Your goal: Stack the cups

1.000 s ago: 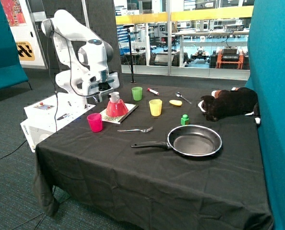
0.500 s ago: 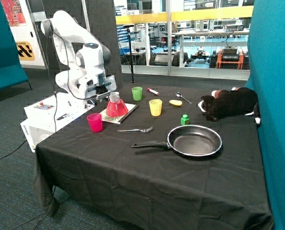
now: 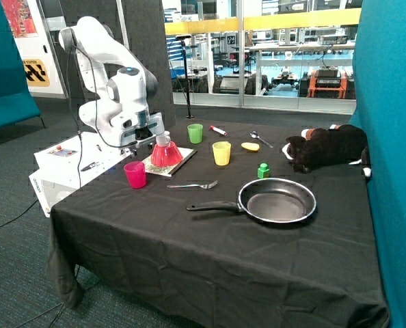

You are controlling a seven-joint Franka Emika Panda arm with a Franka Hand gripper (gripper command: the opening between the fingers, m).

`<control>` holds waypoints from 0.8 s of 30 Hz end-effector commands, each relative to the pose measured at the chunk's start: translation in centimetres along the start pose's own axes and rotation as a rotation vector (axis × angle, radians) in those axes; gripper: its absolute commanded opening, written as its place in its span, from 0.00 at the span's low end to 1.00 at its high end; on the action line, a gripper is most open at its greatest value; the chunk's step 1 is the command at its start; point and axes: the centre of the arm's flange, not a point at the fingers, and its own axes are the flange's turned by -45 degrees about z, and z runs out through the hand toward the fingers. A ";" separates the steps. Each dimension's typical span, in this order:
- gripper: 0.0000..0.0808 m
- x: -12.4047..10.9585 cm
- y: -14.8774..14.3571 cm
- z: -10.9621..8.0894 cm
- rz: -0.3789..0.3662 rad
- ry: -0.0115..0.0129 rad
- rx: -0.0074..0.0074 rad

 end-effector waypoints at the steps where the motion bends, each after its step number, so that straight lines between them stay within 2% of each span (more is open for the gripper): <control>1: 0.75 0.1 0.6 1.2 -0.005 -0.0003 0.0044; 10: 0.74 -0.4 0.0 2.5 -0.024 -0.0003 0.0044; 24: 0.74 0.3 0.5 3.4 -0.026 -0.0003 0.0044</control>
